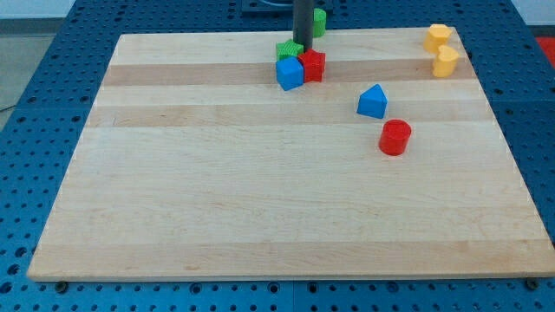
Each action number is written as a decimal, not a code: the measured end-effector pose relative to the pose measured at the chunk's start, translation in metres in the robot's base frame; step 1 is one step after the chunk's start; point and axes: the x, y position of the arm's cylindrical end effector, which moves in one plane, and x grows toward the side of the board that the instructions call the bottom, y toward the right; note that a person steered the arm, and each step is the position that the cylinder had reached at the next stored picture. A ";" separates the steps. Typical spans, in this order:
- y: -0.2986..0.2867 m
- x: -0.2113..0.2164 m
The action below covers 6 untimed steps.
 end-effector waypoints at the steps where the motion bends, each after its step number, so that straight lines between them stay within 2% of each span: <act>1: -0.008 -0.011; 3: -0.081 -0.012; 4: -0.149 -0.013; 5: -0.168 0.032; 6: -0.168 0.107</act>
